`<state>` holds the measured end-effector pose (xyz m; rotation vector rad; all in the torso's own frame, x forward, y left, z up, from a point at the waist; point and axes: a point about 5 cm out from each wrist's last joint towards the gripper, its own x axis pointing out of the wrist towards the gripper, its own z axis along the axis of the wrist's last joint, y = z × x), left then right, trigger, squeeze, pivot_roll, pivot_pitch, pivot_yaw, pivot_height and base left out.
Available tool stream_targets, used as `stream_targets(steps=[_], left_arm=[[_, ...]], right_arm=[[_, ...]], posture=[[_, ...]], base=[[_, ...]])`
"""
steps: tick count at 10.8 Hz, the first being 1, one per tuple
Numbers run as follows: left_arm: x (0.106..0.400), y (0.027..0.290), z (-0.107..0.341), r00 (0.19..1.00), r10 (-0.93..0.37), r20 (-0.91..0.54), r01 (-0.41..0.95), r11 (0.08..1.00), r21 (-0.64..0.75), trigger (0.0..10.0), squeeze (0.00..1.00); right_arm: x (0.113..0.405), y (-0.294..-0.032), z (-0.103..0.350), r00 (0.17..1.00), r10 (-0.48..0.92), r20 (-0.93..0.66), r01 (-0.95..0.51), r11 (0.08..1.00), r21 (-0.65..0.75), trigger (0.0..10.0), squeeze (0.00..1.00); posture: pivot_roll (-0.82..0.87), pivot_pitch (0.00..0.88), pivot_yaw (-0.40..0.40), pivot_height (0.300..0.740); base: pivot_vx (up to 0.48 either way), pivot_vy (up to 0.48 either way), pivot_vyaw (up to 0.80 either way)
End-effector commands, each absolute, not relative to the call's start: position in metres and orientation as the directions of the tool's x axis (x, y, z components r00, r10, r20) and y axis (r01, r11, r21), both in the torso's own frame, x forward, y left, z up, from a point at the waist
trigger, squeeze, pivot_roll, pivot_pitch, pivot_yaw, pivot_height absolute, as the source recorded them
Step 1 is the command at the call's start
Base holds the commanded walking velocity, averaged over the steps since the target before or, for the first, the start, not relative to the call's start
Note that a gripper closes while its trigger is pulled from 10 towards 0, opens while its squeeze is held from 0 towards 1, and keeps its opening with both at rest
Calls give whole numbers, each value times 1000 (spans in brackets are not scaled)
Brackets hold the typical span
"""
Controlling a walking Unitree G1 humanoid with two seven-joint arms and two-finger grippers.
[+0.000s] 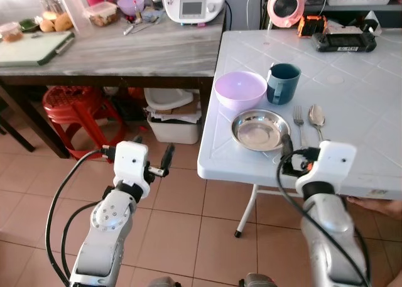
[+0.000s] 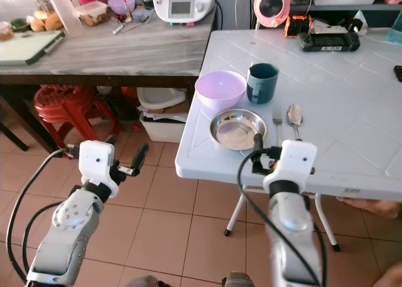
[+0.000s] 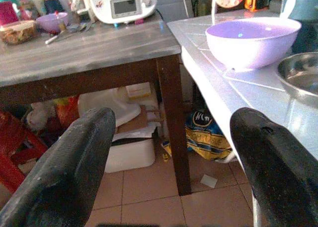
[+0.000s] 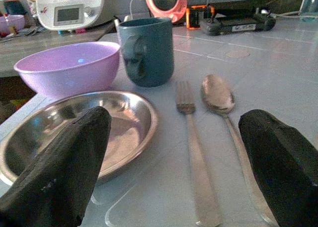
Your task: Setting the table
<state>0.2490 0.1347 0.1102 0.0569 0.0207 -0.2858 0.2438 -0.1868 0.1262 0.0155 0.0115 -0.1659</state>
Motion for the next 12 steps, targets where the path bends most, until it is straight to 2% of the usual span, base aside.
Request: stream_targets(steps=[1, 4, 7, 11, 12], left_arm=[[247, 137, 111, 956, -292, -41, 294, 954, 63, 10000, 0], [241, 141, 112, 953, -296, -67, 301, 951, 74, 10000, 0], [237, 140, 112, 945, -317, -82, 323, 943, 77, 10000, 0], [234, 141, 114, 937, -334, -100, 342, 936, 85, 10000, 0], [234, 141, 115, 936, -336, -103, 345, 935, 86, 10000, 0]], right_arm=[[248, -187, 132, 989, -148, -14, 149, 988, 39, 10000, 0], [265, -187, 135, 995, -74, -65, 80, 992, 97, 10000, 0], [276, -184, 130, 984, -41, -171, 75, 978, 196, 10000, 0], [292, -181, 131, 970, 26, -243, 22, 982, 190, 10000, 0], [293, -181, 131, 964, 38, -263, 21, 976, 218, 6627, 0]], posture=[[-40, 8, 124, 740], [-29, 36, 125, 740], [-20, 59, 130, 740], [-5, 79, 141, 740], [-5, 81, 141, 740]], base=[[0, 0, 0], [0, 0, 0], [0, 0, 0], [0, 0, 0], [0, 0, 0]])
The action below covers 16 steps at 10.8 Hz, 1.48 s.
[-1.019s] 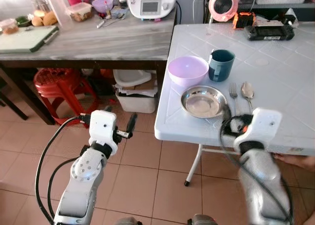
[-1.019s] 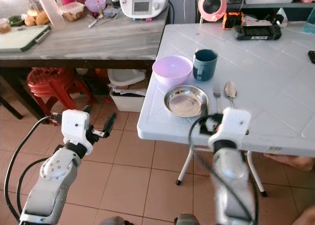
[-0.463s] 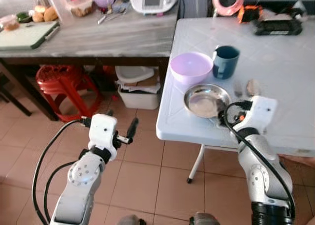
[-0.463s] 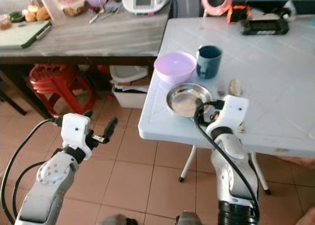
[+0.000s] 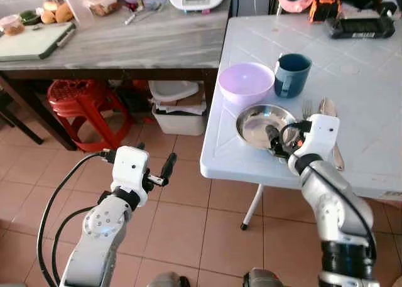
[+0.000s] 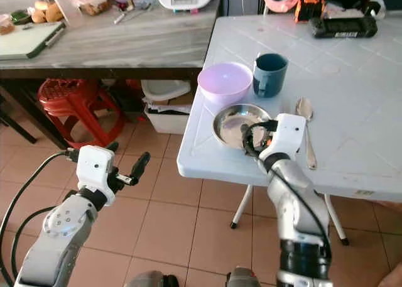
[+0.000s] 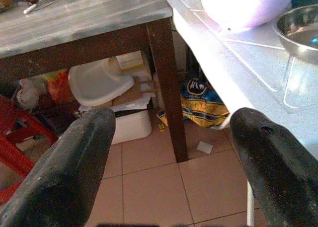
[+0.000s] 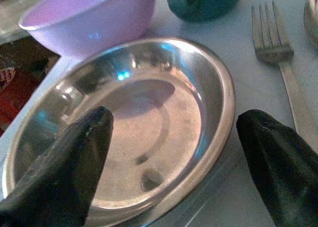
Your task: Setting the table
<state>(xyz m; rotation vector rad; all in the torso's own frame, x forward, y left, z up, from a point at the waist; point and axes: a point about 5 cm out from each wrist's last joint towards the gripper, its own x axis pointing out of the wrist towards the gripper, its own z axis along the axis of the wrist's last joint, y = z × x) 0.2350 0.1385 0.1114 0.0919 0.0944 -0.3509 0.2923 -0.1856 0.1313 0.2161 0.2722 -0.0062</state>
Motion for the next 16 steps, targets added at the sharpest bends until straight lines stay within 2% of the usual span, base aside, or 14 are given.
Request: stream_targets(steps=[1, 2, 4, 5, 7, 9, 16], left_arm=[[234, 141, 115, 934, -341, -107, 350, 933, 86, 10000, 0], [234, 140, 115, 931, -348, -110, 357, 930, 85, 10000, 0], [235, 139, 115, 926, -361, -112, 371, 925, 82, 10000, 0], [234, 138, 115, 919, -377, -115, 387, 919, 77, 10000, 0], [234, 135, 114, 905, -407, -122, 418, 906, 73, 10000, 0], [234, 133, 113, 902, -414, -125, 424, 903, 69, 10000, 0], [239, 128, 113, 896, -430, -114, 439, 896, 64, 10000, 0]], right_arm=[[294, -182, 128, 950, 57, -308, 22, 969, 248, 0, 0], [292, -182, 125, 937, 79, -340, 28, 953, 301, 0, 0], [291, -182, 124, 928, 111, -355, 11, 946, 324, 0, 0], [291, -184, 123, 916, 95, -389, 23, 957, 290, 0, 0], [289, -182, 121, 907, 133, -400, 8, 943, 332, 0, 0], [287, -188, 114, 889, 110, -444, 37, 950, 309, 0, 0], [285, -193, 106, 869, 81, -488, 121, 922, 368, 0, 0]], posture=[[-6, 82, 140, 740], [-6, 81, 140, 740], [-7, 78, 141, 740], [-8, 75, 140, 740], [-12, 69, 137, 740], [-15, 62, 135, 740], [-25, 36, 127, 740]], base=[[0, 0, 0], [0, 0, 0], [0, 0, 0], [0, 0, 0], [0, 0, 0], [0, 0, 0], [0, 0, 0]])
